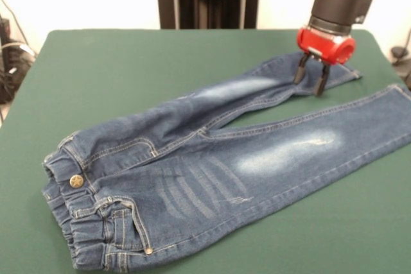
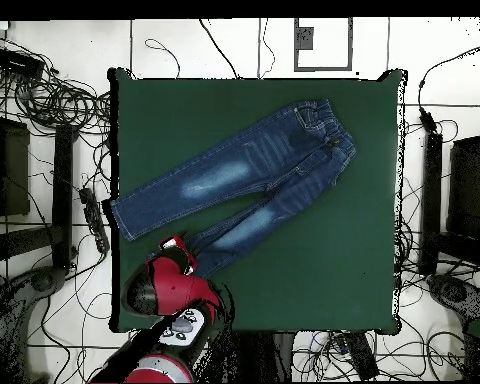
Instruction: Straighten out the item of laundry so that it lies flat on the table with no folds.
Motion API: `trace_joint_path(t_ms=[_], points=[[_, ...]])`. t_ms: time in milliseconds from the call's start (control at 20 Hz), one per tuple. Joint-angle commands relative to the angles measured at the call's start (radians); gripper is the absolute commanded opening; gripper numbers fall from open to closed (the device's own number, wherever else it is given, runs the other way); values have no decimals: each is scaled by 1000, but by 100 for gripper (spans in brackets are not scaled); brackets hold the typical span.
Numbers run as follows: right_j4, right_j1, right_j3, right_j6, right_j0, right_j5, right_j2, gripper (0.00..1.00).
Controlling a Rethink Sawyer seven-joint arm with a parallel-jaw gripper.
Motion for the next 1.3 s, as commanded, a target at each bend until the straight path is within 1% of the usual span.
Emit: trace_joint_path(t_ms=[50,350,600,900,1000,1150,1200,1300], points=[[54,111,53,206,75,66,315,100],[25,95,70,162,57,93,305,100],[-6,115,84,155,33,56,317,100],[-31,141,80,133,27,33,304,100],[-16,143,81,138,32,49,301,100],[39,143,88,168,47,106,296,100],[44,142,88,166,49,124,293,100],[50,143,77,152,86,143,253,100]])
